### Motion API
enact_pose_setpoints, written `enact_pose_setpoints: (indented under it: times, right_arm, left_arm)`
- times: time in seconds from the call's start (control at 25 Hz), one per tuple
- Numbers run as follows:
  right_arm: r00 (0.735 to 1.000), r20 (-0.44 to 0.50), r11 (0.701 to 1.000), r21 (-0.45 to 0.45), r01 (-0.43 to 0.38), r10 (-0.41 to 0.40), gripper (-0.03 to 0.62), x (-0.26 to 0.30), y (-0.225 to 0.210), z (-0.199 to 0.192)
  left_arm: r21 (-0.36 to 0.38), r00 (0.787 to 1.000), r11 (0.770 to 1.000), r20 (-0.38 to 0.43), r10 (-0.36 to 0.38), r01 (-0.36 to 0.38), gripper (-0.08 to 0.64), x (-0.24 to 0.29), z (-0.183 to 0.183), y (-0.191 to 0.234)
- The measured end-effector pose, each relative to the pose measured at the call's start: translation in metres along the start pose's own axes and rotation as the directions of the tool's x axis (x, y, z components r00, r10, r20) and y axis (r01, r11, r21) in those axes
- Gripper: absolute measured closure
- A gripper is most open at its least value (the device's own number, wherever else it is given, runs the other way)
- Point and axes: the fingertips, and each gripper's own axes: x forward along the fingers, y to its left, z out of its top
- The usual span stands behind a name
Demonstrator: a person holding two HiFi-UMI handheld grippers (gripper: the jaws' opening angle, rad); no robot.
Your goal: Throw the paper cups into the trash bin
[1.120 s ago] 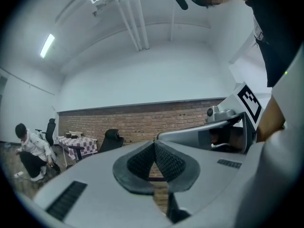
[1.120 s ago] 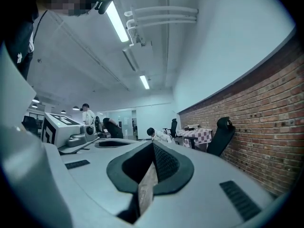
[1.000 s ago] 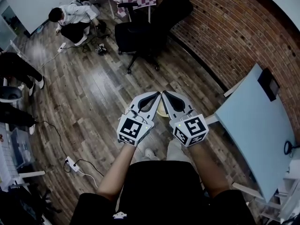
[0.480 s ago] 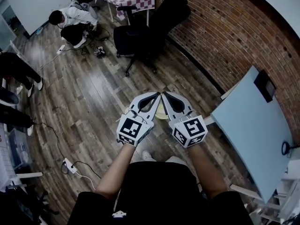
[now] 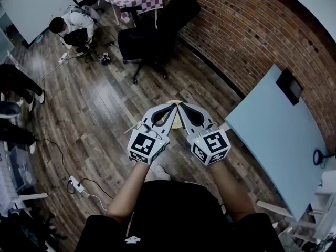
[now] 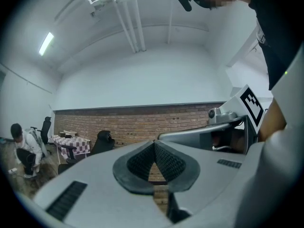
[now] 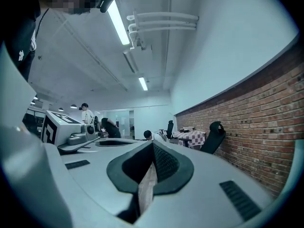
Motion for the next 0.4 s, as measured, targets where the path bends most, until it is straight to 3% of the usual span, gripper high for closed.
enact_pose_setpoints:
  times: [0.4]
  right_arm:
    - [1.000, 0.003, 0.999, 0.040, -0.018, 0.018, 0.591, -0.061, -0.015, -0.012]
  left_arm:
    - [-0.017, 0.999, 1.000, -0.031, 0.014, -0.015, 0.552, 0.010, -0.009, -0.062]
